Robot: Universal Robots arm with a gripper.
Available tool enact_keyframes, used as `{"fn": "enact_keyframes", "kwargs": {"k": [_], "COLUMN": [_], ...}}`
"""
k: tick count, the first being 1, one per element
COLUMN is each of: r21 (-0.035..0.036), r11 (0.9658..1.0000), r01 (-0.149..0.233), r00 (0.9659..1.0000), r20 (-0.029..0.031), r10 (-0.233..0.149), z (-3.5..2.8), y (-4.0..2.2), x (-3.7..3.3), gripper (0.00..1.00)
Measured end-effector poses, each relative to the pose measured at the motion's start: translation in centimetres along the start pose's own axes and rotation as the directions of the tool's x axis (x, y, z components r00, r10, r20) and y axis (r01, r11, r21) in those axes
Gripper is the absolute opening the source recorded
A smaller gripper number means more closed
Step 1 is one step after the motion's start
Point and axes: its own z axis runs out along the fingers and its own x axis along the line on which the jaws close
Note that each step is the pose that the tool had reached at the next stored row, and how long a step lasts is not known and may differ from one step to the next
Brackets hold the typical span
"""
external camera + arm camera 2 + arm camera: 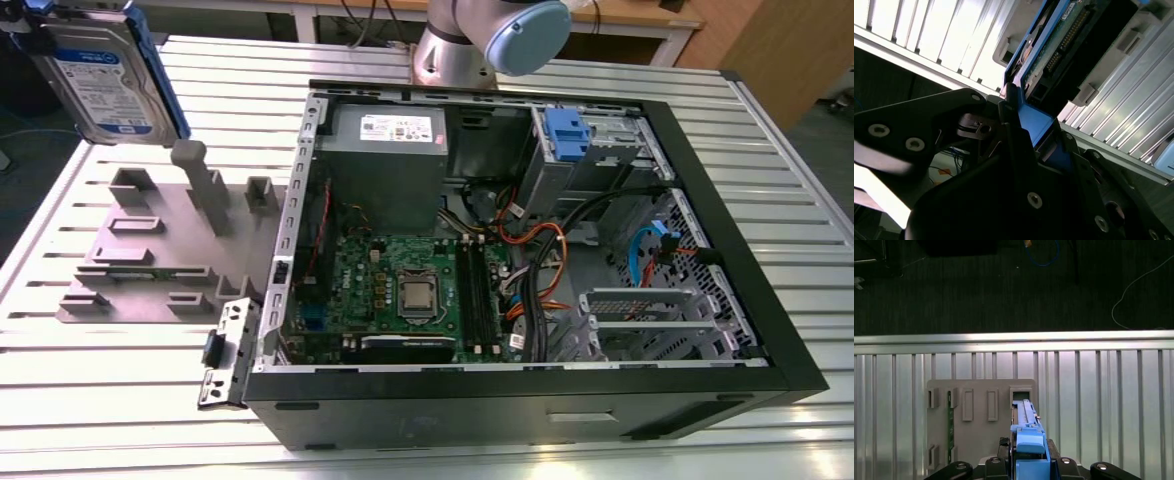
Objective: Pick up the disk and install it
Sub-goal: 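Pick up the disk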
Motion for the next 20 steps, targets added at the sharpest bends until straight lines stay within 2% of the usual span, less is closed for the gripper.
{"fn": "enact_keyframes", "kwargs": {"k": [8,20], "r21": [0.0001,0.0001], "r11": [1.0,1.0], "r01": [0.0,0.0], "r00": [1.0,1.0], "r20": [0.0,0.0], "r10": [0.0,0.0], "z": [-0.53,-0.99], "y": [0.0,0.0], "x": [0.01,0.01], "gripper": [0.36,0.36]}}
